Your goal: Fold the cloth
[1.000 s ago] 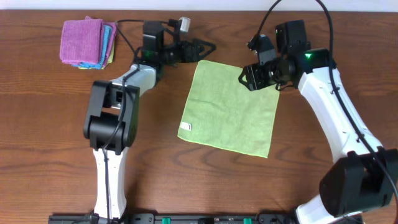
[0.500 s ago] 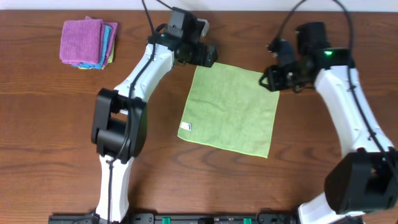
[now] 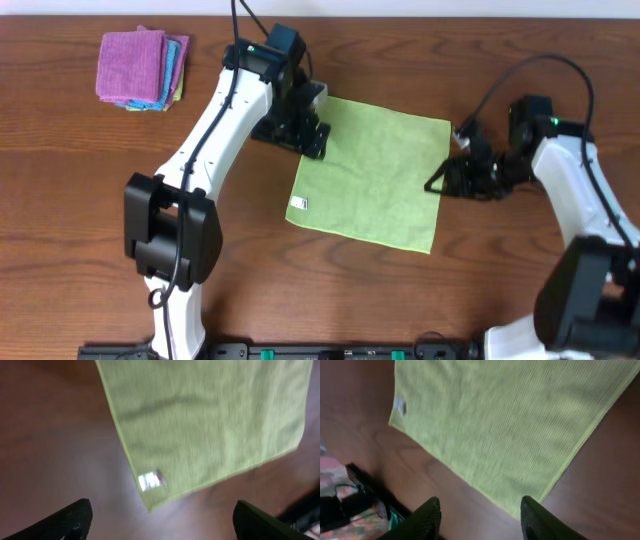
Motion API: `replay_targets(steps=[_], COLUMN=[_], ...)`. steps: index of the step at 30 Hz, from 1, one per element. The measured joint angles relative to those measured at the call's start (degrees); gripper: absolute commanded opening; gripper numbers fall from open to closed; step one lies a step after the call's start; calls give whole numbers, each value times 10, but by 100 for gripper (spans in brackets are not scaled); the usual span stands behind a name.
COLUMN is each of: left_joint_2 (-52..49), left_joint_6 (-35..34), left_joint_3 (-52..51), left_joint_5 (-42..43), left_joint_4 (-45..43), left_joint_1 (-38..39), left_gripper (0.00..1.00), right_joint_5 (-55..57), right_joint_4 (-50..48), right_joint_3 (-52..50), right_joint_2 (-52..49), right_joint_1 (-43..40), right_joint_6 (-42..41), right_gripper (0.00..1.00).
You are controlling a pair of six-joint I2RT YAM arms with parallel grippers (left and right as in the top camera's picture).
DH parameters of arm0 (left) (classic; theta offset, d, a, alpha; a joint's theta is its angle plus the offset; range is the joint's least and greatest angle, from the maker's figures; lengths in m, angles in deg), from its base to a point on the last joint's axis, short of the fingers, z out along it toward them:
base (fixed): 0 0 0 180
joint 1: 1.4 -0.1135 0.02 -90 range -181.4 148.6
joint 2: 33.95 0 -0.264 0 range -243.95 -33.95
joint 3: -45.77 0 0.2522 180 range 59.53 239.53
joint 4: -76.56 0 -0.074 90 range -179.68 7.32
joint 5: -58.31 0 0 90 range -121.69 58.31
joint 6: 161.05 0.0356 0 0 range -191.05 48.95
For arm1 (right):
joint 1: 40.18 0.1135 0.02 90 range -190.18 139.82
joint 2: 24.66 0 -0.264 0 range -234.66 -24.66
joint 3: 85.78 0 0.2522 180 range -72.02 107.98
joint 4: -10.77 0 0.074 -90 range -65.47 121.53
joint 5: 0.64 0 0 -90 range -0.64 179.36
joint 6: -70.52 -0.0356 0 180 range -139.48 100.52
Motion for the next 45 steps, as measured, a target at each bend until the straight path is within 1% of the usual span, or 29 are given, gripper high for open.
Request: replay_targets(steps=[1, 2, 4, 6, 8, 13, 15, 18, 28, 31, 39, 41, 45], left_joint_2=[10, 22, 41, 66, 97, 156, 156, 151, 150, 150, 150, 150, 142], left_joint_6=[7, 11, 17, 25, 30, 37, 38, 38, 38, 33, -20, -36, -53], left_joint_3=[-21, -46, -82, -120, -157, -263, -312, -361, -432, -454, -504, -516, -520], left_joint_5=[3, 10, 23, 31, 43, 84, 109, 128, 174, 179, 186, 188, 218], left_joint_4=[5, 1, -8, -16, -40, -109, -142, -162, -223, -263, -398, -421, -432], left_joint_1=[-2, -5, -13, -30, -50, -73, -71, -70, -70, -70, -70, -70, -70], left_gripper=[91, 92, 93, 96, 98, 97, 97, 98, 98, 98, 96, 95, 91], right_joint_5=[-1, 0, -1, 0, 0, 9, 13, 16, 17, 17, 17, 17, 17], right_joint_4=[0, -2, -10, -18, -28, -38, -46, -47, -52, -55, -56, -56, -56], right_joint_3=[-18, -38, -69, -104, -133, -191, -210, -225, -227, -227, -227, -227, -227], right_joint_2=[24, 53, 98, 144, 174, 200, 199, 200, 200, 200, 200, 200, 200], right_joint_1=[-2, -6, -15, -26, -33, -34, -34, -34, -35, -35, -35, -35, -35], right_joint_6=[4, 6, 7, 5, 0, -28, -44, -62, -87, -88, -88, -90, -90], right_gripper=[54, 57, 58, 58, 58, 54, 53, 52, 53, 53, 52, 52, 52])
